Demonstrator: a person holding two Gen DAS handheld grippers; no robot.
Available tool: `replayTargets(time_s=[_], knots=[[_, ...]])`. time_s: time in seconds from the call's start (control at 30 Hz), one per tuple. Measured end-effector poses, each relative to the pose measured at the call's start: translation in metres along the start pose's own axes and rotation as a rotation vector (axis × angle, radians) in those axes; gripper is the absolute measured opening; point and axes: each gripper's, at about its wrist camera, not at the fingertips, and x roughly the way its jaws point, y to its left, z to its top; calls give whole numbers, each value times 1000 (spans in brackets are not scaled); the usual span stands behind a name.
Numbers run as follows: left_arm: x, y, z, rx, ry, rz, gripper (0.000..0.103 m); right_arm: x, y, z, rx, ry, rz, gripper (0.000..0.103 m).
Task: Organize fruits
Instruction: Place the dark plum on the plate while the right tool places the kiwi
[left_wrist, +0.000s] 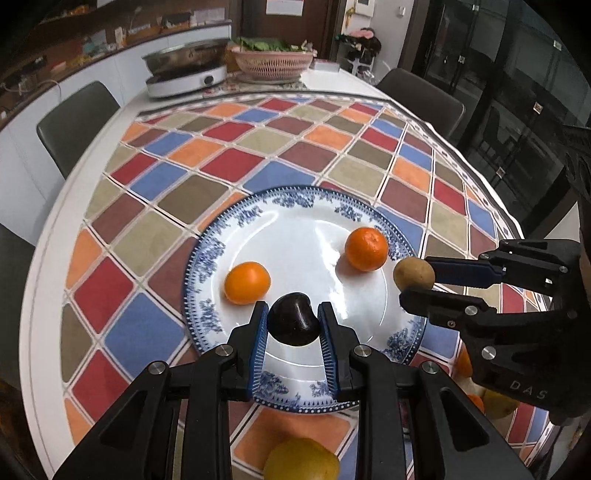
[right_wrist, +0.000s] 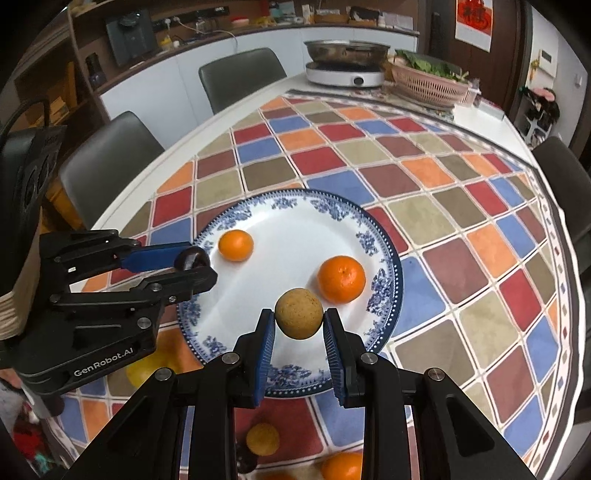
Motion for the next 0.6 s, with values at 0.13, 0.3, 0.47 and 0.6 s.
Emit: replayTargets(time_s=[0.13, 0.3, 0.47, 0.6], knots=[[13, -3, 4, 19, 29, 11, 28, 9, -3, -1, 8, 16, 4, 28], [15, -4, 9, 23, 33, 13, 29, 14, -6, 2, 10, 17, -3, 28], [9, -2, 10, 21, 16, 68, 52, 12, -9, 4, 15, 3, -17, 43], [-7, -1, 5, 15, -3, 89, 52, -2, -8, -1, 16, -30, -74, 47]])
